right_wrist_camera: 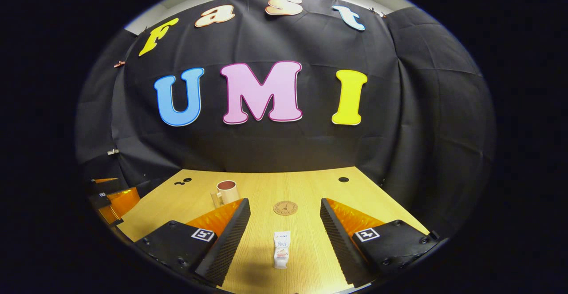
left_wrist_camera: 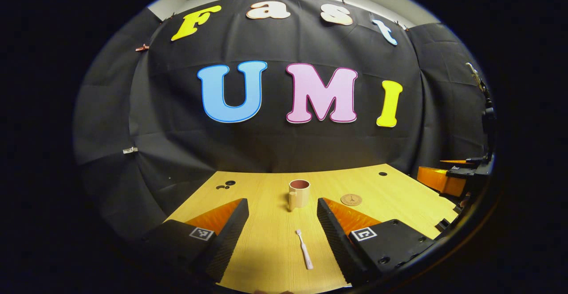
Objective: Put the toothbrush and toothpaste on the desktop into the cup, then pick up the cup and place it on the coaster on the desktop.
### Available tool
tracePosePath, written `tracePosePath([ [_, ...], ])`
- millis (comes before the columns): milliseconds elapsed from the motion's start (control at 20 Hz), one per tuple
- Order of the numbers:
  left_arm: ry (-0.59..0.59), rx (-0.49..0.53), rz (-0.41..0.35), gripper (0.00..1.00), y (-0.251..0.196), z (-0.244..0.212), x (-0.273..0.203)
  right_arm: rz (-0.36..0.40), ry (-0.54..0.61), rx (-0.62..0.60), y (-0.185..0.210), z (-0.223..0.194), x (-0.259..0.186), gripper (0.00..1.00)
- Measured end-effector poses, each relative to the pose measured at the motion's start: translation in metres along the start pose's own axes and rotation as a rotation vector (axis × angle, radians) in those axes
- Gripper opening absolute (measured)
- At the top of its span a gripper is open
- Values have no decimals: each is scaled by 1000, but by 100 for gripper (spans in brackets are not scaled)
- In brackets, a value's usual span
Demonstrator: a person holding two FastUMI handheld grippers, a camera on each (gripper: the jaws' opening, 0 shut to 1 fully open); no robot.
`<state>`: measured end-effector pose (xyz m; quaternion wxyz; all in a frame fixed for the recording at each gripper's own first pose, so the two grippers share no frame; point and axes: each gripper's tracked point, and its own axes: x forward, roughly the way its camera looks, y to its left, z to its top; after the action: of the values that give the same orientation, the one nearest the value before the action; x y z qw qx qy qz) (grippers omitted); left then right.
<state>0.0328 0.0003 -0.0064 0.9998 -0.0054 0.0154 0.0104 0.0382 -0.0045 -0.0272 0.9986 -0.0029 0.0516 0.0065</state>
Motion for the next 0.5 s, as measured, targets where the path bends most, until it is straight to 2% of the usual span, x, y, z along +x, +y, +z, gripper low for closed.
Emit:
tracePosePath([
  [250, 25, -18, 41, 96, 8, -8, 6, 20, 67, -15, 6, -16, 25, 98],
  [300, 31, -24, 52, 94, 10, -9, 8, 30, 90, -12, 8, -22, 31, 98],
  [350, 37, -28, 65, 96, 11, -10, 9, 36, 117, -9, 9, -28, 38, 98],
  [500, 57, -36, 105, 96, 17, -18, 12, 51, 208, -4, 13, -53, 58, 97],
])
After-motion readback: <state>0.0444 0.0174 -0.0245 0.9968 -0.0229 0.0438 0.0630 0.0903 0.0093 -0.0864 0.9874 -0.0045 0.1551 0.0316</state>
